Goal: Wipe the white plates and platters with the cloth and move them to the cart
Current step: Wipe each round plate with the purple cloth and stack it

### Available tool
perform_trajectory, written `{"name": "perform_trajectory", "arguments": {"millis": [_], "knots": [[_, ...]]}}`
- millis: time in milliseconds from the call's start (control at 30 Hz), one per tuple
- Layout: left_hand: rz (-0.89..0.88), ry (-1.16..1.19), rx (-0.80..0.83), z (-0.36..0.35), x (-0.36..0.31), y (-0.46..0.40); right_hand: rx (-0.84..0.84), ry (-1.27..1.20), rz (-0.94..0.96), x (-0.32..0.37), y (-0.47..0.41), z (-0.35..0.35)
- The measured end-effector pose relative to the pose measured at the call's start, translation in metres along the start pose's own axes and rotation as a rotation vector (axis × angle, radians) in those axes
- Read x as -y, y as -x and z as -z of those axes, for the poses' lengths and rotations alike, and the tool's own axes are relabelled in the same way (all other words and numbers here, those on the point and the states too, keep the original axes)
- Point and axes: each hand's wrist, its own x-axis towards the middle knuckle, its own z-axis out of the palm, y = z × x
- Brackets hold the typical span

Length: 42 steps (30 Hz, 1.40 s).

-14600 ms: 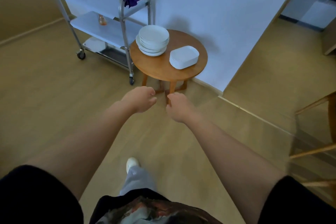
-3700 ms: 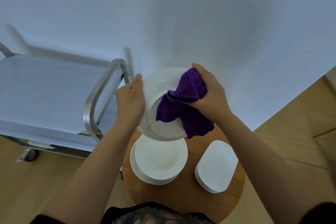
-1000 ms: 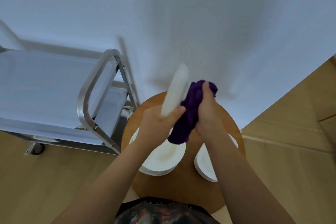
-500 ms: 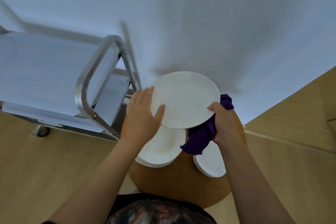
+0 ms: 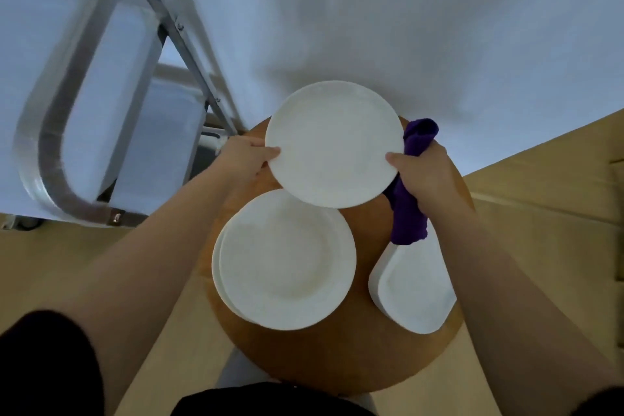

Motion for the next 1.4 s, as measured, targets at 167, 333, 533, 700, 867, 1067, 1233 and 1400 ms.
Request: {"name": "perform_trajectory", "arguments": {"millis": [167,333,533,700,867,1067,1233,1400], "knots": [[-0.005,-0.207,0.030,-0.025,0.023,-0.082,-0.064,-0.025,-0.073,-0.034,-0.055,-0.038],[0.001,-0.476,0.062,-0.043,0.065,-0.126,-0.094,0.090,-0.122,-0.074,-0.082,-0.074],[-0.024,-0.689,0.072,-0.045,0.072,-0.127,-0.105,0.165,-0.137,-0.086,-0.084,-0.084],[-0.046,-0.489,0.080,-0.026,0.064,-0.073,-0.273,0.145,-0.013,-0.075,-0.051,-0.057],[-0.336,-0.693,-0.025,0.000,0.078,0.014,-0.223,-0.165,0.041,-0.055,0.003,-0.041],[-0.174,-0.648,-0.252,-0.006,0.111,0.061,0.015,-0.161,0.121,-0.062,0.060,-0.056],[-0.094,-0.642,-0.395,-0.011,0.131,0.076,0.039,-0.146,0.244,-0.080,0.089,-0.058],[-0.066,-0.630,-0.394,-0.002,0.123,0.062,0.132,-0.083,0.196,-0.092,0.098,-0.063]]}}
